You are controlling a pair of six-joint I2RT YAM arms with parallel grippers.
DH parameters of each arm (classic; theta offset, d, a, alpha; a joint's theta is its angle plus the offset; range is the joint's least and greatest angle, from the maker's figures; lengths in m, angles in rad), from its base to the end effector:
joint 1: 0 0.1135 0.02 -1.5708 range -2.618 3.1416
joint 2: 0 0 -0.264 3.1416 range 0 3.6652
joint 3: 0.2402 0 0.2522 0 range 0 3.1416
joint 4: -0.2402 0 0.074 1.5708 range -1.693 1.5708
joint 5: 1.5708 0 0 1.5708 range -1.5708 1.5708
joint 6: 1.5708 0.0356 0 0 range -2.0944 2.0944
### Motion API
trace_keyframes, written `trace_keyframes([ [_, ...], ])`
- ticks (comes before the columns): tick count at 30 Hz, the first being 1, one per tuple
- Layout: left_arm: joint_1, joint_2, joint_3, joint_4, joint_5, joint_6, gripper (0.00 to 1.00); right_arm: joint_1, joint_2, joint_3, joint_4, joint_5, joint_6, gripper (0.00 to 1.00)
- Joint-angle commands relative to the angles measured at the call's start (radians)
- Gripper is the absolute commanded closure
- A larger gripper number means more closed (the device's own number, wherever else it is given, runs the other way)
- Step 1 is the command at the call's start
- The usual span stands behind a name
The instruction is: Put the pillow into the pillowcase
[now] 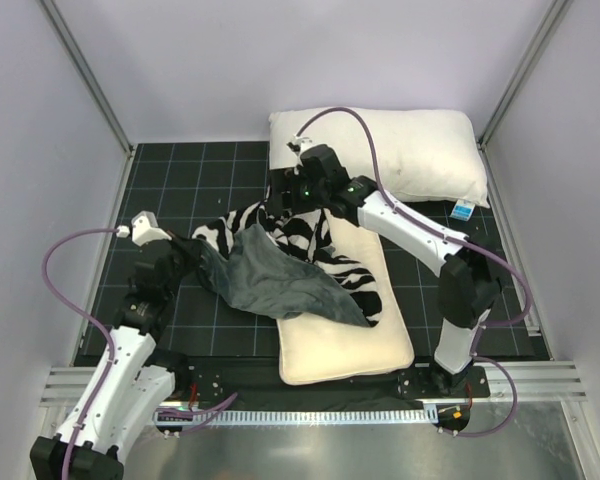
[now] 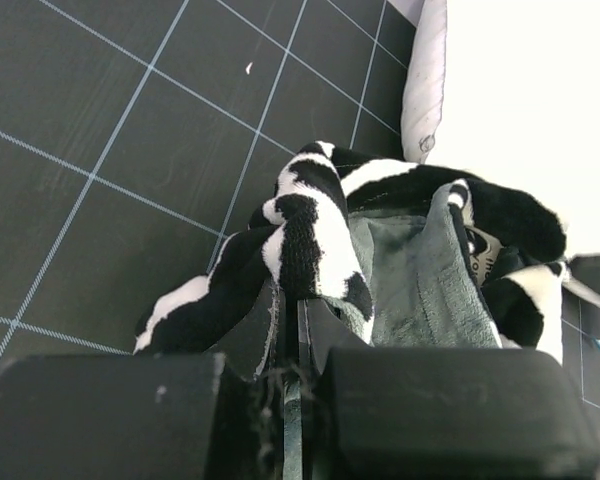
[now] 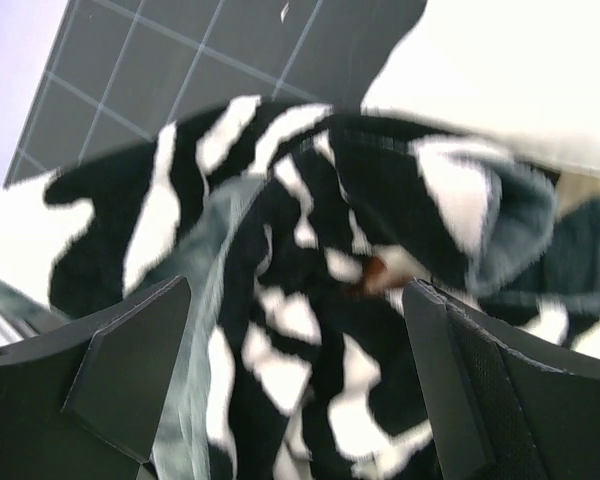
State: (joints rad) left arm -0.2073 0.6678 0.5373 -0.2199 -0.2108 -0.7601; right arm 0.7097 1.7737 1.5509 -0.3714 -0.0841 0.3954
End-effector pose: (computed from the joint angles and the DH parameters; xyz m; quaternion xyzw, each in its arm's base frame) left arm 0.1636 -0.0268 0.2672 -0.2804 0.7676 -0.1887 0.5446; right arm 0.3137 0.2734 0.3152 -0.1576 0.8684 0.2776 0.3795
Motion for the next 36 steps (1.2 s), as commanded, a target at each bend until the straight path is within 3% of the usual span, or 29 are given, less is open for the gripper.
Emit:
trace_keyframes([
  [1,0.002,-0.022,-0.002,0.065,-0.016,-0.004,1.00,0.004,0.068,0.118,0.002,0.014,0.031,0.04],
  [5,0.002,-0.022,0.000,0.065,-0.019,0.002,1.00,0.051,0.167,0.227,-0.067,0.079,0.053,0.05],
  [9,0.002,-0.031,0.004,0.067,-0.016,0.004,0.99,0.114,0.276,0.391,-0.197,0.259,0.056,0.04],
  [15,0.002,-0.046,0.000,0.059,-0.018,0.008,1.00,0.129,0.378,0.486,-0.342,0.394,0.053,0.09],
  [19,0.002,-0.051,-0.003,0.060,-0.025,0.008,0.99,0.131,0.375,0.480,-0.359,0.432,0.039,0.54],
  [20,0.002,-0.048,-0.002,0.060,-0.027,0.008,0.99,0.131,0.365,0.485,-0.368,0.466,0.036,0.73],
  [24,0.002,-0.039,0.036,0.034,-0.053,0.013,1.00,0.131,0.262,0.525,-0.373,0.503,-0.021,0.90],
  [29,0.002,-0.040,0.202,-0.028,-0.076,0.021,1.00,0.129,-0.029,0.508,-0.370,0.465,-0.125,0.94],
  [36,0.002,-0.128,0.562,-0.212,-0.062,0.076,0.99,0.129,-0.584,0.187,-0.215,0.319,-0.141,0.94],
])
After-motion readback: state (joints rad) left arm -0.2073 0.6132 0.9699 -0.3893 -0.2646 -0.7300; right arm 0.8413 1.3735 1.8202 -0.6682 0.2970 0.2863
